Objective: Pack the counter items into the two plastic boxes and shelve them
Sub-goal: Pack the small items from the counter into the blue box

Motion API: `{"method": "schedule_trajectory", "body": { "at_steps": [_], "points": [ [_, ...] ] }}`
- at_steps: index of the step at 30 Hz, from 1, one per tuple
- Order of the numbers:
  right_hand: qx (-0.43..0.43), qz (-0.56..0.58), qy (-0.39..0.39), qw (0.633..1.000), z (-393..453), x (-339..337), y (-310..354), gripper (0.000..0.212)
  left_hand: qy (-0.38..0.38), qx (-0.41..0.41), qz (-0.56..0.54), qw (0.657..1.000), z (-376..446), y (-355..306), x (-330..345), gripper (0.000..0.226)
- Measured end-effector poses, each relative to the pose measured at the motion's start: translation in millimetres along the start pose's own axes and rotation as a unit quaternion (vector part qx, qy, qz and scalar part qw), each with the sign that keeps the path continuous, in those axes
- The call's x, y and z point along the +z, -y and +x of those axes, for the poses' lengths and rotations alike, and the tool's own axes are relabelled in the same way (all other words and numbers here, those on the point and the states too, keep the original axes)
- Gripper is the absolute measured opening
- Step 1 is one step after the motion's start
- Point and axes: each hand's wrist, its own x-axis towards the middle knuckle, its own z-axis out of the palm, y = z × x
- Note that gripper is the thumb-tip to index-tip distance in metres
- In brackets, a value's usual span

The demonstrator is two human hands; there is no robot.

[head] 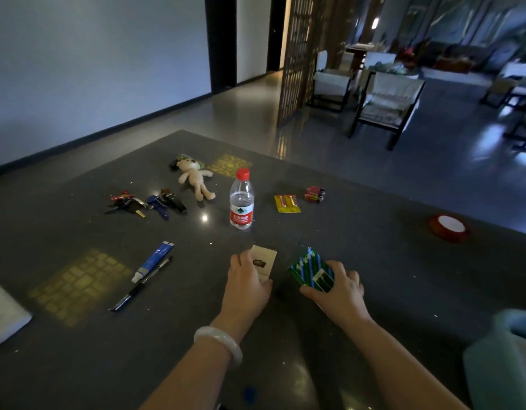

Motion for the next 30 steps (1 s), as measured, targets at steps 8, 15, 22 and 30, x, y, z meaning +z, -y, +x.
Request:
{"method": "schedule_trajectory", "body": {
  "at_steps": [8, 15, 22, 30],
  "points": [
    [-0.027, 0.058, -0.051, 0.997, -39.9, -109.7, -71.2, 0.08, -0.022, 0.1, -0.049, 0.994, -67.8, -119.8, 45.3, 0.07],
    [-0.016, 0.024, -0.071, 0.997, -99.3, -219.3, -169.7, 0.082, 0.014, 0.184, -0.079, 0.98, -151.0, -226.5, 112.1, 0.068],
    [0.002, -0.009, -0.097, 0.995, -134.3, -257.8, -244.7, 0.088, 0.041, 0.192, -0.073, 0.978, -198.5, -277.4, 166.1, 0.066],
    [-0.039, -0.113, 0.015, 0.993, -121.6, -275.0, -272.8, 0.089, 0.006, 0.222, 0.025, 0.975, -210.0, -280.2, 188.2, 0.062]
  ]
}}
